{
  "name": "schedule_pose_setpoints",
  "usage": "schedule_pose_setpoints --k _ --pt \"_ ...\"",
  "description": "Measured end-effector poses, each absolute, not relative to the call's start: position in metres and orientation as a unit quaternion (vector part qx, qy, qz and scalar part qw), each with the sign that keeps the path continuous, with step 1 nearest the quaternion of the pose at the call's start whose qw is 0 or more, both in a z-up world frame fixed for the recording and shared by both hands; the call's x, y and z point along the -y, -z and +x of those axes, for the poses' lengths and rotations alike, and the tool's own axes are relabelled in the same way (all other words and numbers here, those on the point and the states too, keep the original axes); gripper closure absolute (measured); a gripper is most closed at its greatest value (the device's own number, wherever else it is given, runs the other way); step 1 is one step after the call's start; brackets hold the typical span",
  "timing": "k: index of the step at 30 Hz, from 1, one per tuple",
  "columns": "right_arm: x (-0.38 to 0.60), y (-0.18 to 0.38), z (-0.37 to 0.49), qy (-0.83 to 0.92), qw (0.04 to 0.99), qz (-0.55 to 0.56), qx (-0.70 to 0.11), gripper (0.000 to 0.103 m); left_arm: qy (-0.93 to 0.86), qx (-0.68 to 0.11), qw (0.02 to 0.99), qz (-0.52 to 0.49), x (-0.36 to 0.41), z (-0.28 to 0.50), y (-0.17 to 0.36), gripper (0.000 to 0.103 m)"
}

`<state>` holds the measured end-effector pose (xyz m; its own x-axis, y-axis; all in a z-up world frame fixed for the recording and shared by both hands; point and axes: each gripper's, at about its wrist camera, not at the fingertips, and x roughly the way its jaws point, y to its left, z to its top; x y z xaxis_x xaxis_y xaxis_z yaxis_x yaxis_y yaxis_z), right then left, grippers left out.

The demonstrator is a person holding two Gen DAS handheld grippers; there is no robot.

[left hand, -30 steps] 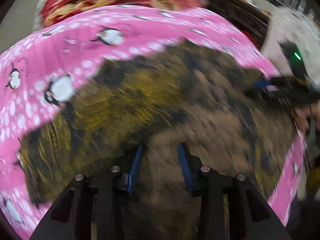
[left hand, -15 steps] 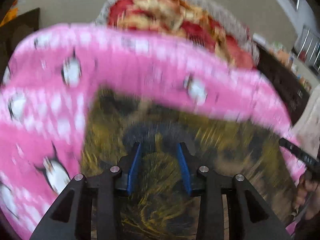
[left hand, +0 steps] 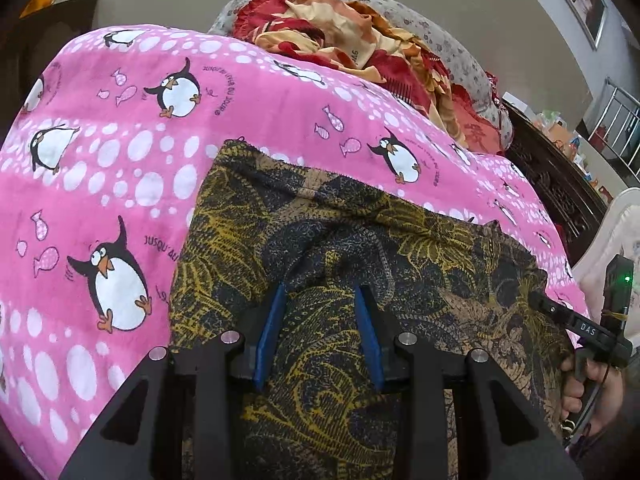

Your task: Fold small clothes

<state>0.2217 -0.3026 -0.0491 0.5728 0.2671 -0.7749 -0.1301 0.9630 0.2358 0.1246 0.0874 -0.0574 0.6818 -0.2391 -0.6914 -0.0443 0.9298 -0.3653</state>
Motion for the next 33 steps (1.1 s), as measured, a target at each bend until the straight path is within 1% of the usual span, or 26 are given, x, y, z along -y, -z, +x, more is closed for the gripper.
schedule_pose_setpoints --k 4,7,18,24,30,31,33 --pt "0.298 0.049 0.225 -0.137 0.875 0.077 -0.458 0.007 0.056 -0.395 0.898 -0.185 -0.091 0.125 0.056 0.087" --pt "0.291 0.049 0.225 -0.147 0.872 0.067 -0.462 0.002 0.056 -0.394 0.898 -0.188 -0.093 0.121 0.057 0.087" --pt "0.308 0.051 0.224 -0.171 0.866 0.125 -0.454 0.000 0.057 -0.395 0.897 -0.190 -0.094 0.123 0.058 0.087" --pt "0.296 0.053 0.227 -0.157 0.866 0.084 -0.468 0.000 0.059 -0.394 0.897 -0.190 -0.094 0.123 0.058 0.087" --pt "0.296 0.053 0.226 -0.159 0.866 0.089 -0.466 0.000 0.060 -0.394 0.897 -0.192 -0.094 0.123 0.058 0.087" --pt "0.296 0.053 0.226 -0.159 0.866 0.089 -0.467 0.000 0.060 -0.394 0.897 -0.192 -0.094 0.123 0.058 0.086" --pt "0.297 0.053 0.226 -0.159 0.866 0.088 -0.467 0.000 0.065 -0.395 0.897 -0.190 -0.093 0.124 0.058 0.081"
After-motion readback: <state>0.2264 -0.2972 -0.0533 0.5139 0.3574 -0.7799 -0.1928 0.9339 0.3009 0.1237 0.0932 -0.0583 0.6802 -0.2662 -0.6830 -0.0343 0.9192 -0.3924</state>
